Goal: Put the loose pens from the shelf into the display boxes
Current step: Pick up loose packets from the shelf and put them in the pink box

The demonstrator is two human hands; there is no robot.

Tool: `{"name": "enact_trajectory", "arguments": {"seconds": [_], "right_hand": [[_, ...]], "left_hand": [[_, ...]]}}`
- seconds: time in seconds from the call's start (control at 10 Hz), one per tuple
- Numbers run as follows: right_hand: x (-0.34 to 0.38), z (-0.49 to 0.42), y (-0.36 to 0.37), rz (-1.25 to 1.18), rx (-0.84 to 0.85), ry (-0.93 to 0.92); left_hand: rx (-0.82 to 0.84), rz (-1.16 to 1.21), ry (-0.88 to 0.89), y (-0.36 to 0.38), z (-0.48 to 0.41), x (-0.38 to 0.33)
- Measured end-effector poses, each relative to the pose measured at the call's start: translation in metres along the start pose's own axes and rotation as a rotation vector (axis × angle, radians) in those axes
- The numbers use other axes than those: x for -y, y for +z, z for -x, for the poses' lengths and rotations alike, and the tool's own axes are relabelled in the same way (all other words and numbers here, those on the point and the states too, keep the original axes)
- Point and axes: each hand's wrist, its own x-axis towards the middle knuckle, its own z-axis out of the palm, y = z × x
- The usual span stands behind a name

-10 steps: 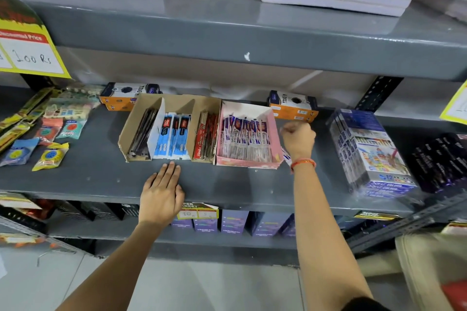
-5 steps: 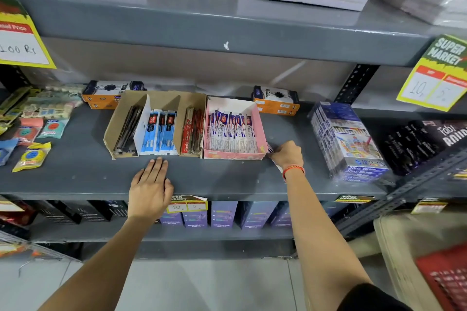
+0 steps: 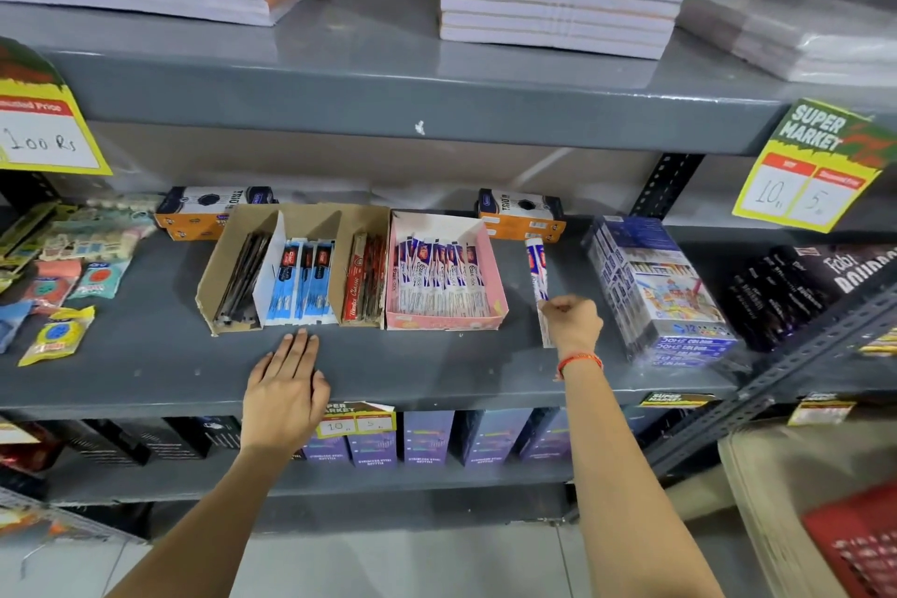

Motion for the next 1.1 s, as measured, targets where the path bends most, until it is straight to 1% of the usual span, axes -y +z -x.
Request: {"name": "enact_trajectory", "arguments": {"seconds": [0.1,0.2,0.3,0.5,0.6,0.7,0.9,1.0,1.1], "right_hand": [[0.007,0.015,-0.003,-0.304,0.019,0.010],[0.010,0.038,0.006,-0.535,0.147,0.024],[0.008,0.063,0.018,-0.602,0.226,0.044],[0.007,0.101,0.042,-0.595,0.331,0.033],[0.007,0.110,0.050,-0.565,0.380,-0.003],[0.008,0.111,0.051,-0.573,0.372,0.011],[0.020,0.086,0.049,-0.554,0.284,0.036],[0.036,0.060,0.055,-0.400,0.230,-0.014],[0.051,0.038,0.065,-0.165,0.255,-0.143]], "left_hand": [[-0.007,0.003,-0.001,0.000,0.000,0.000],[-0.007,0.001,-0.006,0.000,0.000,-0.001],[-0.006,0.000,-0.015,-0.002,0.000,-0.002],[0.001,0.000,-0.009,-0.003,0.001,-0.002],[-0.001,0.003,-0.014,-0.003,0.001,-0.003],[-0.001,0.008,-0.016,-0.004,0.001,-0.003],[0.002,0.013,-0.012,-0.004,0.001,-0.003],[0.000,0.019,-0.015,-0.004,0.002,-0.003],[0.007,0.034,-0.017,-0.005,0.001,-0.003]]}}
